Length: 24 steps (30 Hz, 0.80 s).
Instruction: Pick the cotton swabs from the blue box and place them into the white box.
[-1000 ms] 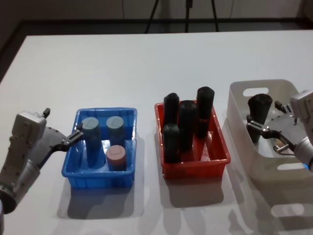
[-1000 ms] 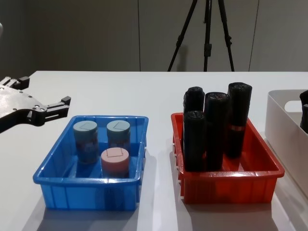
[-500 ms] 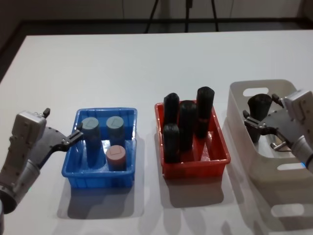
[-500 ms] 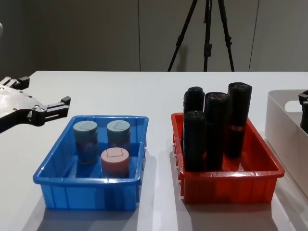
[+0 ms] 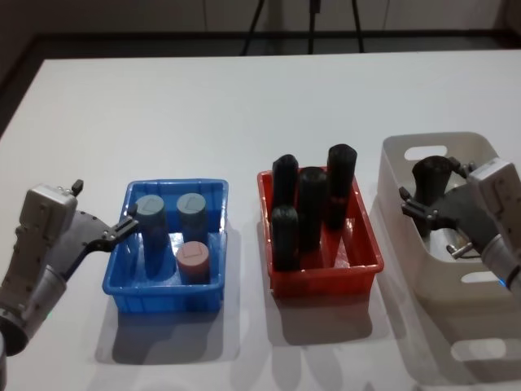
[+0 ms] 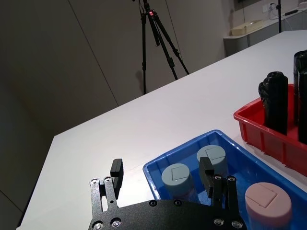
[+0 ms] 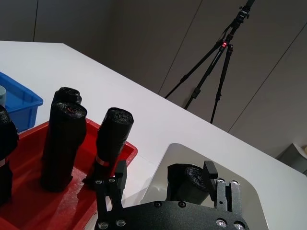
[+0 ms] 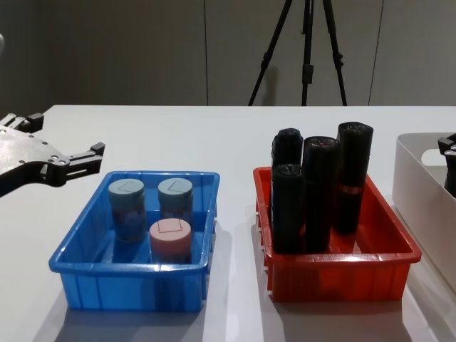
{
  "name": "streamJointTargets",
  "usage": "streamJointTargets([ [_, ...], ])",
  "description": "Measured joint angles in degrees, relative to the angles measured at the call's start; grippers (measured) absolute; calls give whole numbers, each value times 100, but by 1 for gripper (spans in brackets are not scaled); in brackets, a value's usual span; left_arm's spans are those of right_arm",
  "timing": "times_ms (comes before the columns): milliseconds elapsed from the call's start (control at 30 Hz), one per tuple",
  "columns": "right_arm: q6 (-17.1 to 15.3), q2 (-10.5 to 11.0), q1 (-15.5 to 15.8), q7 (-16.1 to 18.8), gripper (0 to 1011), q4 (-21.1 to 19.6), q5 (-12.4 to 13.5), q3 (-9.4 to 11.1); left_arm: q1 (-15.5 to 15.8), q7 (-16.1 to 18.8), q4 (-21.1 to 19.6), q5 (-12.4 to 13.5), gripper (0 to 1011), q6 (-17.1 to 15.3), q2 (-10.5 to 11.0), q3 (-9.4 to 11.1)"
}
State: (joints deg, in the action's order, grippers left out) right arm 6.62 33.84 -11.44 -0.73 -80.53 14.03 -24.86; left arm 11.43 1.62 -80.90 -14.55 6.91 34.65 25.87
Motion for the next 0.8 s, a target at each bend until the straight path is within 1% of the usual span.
streamJointTargets([
  [100,19,52,0,-59,1001,-26,35,-69,0,0,0,0,1001,0,0,0],
  [200,30,74,0,-84,1001,-36,51,-96,0,0,0,0,1001,0,0,-1],
  [800,31,81,1,-90,1001,-38,51,-101,0,0,0,0,1002,0,0,0],
])
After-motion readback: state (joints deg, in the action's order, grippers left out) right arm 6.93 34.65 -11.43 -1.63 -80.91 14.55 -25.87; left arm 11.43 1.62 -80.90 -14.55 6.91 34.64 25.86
